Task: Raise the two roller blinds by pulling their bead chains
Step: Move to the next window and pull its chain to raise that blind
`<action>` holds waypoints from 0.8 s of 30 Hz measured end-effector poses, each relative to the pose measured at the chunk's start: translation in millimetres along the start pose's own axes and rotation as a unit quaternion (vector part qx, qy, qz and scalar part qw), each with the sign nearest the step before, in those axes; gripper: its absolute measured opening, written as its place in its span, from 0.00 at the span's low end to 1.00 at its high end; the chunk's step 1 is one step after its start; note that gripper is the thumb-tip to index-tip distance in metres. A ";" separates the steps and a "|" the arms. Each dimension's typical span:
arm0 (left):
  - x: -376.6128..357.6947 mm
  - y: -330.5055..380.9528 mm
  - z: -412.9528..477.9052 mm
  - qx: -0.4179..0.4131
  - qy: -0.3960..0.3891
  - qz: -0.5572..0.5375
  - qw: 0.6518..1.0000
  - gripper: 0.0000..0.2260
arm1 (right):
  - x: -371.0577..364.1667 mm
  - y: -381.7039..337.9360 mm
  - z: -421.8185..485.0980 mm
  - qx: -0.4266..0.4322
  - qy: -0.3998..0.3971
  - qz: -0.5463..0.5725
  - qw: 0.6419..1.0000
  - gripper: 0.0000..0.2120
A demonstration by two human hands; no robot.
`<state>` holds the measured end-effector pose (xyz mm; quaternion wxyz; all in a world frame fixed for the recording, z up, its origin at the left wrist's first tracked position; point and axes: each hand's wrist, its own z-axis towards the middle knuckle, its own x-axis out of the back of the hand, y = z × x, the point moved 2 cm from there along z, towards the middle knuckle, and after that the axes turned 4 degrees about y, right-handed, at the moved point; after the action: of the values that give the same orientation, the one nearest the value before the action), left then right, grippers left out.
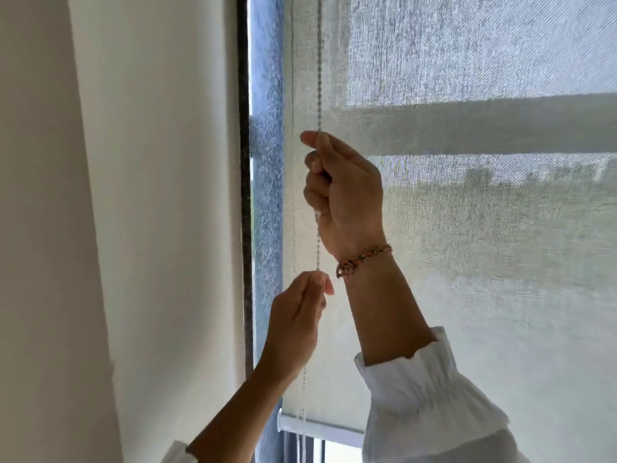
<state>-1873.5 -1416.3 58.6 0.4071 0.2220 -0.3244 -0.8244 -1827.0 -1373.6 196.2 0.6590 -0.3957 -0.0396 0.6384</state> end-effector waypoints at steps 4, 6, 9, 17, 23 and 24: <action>3.5 5.2 8.8 0.058 -0.011 -0.123 0.991 0.16 | -3.1 0.4 -3.0 0.015 -0.009 0.038 0.999 0.10; 6.0 15.0 16.7 0.075 0.010 -0.165 0.983 0.20 | -4.0 1.1 -4.8 0.023 -0.015 0.050 0.998 0.10; 11.8 35.2 34.7 0.083 0.044 -0.208 0.974 0.20 | -2.0 3.9 -10.4 0.031 -0.023 0.054 0.998 0.10; 13.7 94.6 87.6 0.027 -0.023 -0.241 0.970 0.14 | 29.5 46.5 -44.9 -0.052 -0.058 0.109 0.991 0.10; -1.8 125.3 93.8 0.025 -0.089 -0.229 0.969 0.11 | 48.6 67.6 -62.6 -0.127 -0.073 0.150 0.978 0.09; -3.9 128.1 94.3 0.029 -0.086 -0.229 0.969 0.11 | 49.0 69.0 -63.2 -0.128 -0.085 0.153 0.976 0.07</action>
<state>-1863.1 -1438.4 215.8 0.1711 0.2303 -0.3230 -0.9019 -1838.8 -1369.4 91.2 0.4917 -0.4224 -0.1162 0.7526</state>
